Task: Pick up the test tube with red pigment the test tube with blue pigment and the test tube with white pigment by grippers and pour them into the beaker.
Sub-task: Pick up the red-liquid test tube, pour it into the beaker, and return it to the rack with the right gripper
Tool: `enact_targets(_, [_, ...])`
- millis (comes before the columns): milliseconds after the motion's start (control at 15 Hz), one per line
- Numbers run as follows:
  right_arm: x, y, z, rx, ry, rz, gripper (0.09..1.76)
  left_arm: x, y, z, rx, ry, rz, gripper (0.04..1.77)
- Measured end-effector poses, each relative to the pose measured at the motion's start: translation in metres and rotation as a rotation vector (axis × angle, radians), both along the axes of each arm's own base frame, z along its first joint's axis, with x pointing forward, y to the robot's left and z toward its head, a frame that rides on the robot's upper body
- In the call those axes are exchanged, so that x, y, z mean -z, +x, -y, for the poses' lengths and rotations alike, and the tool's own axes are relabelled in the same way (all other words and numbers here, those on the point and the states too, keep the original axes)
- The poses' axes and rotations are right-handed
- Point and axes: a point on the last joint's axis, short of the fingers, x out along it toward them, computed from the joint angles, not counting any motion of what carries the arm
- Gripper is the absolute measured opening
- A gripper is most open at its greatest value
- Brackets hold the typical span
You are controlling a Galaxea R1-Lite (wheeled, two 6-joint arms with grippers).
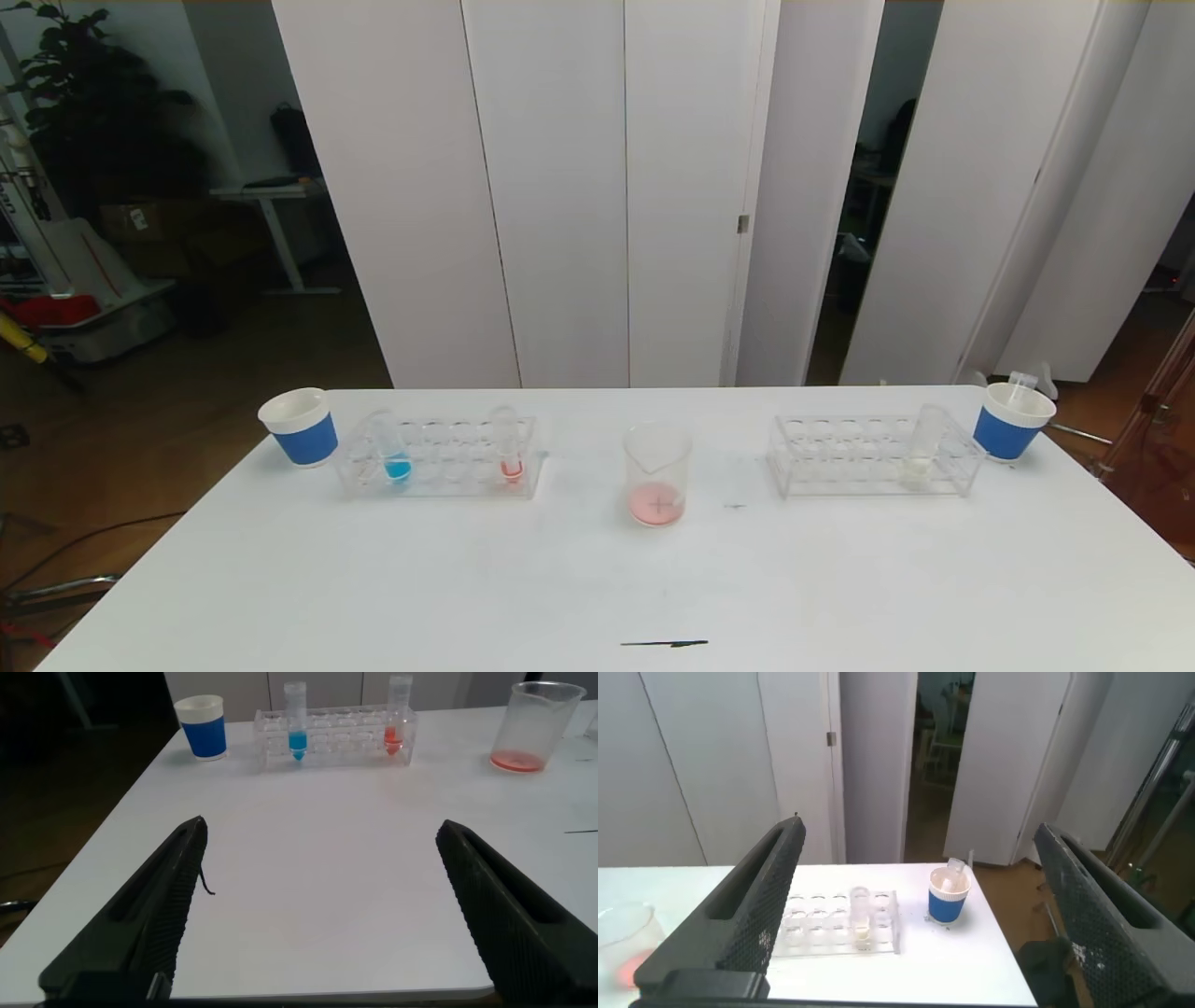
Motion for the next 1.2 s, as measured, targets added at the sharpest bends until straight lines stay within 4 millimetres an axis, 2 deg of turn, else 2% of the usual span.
enact_targets(200, [0.019,-0.068,-0.008,-0.045,-0.012,0.007,1.75,0.0,0.0,0.0,0.0,0.0,0.0,1.75])
enact_targets(333, [0.049,-0.098,-0.01,-0.064,-0.013,-0.001,1.75,0.0,0.0,0.0,0.0,0.0,0.0,1.75])
enact_targets(400, [0.068,-0.106,-0.01,-0.068,-0.01,-0.02,1.75,0.0,0.0,0.0,0.0,0.0,0.0,1.75])
enact_targets(600, [0.125,-0.115,-0.01,-0.084,-0.007,-0.072,1.75,0.0,0.0,0.0,0.0,0.0,0.0,1.75])
enact_targets(800, [0.172,-0.117,-0.01,-0.099,-0.006,-0.113,1.75,0.0,0.0,0.0,0.0,0.0,0.0,1.75])
enact_targets(1000, [0.196,-0.115,-0.01,-0.108,-0.004,-0.142,1.75,0.0,0.0,0.0,0.0,0.0,0.0,1.75])
enact_targets(1200, [0.204,-0.113,-0.01,-0.113,-0.004,-0.147,1.75,0.0,0.0,0.0,0.0,0.0,0.0,1.75])
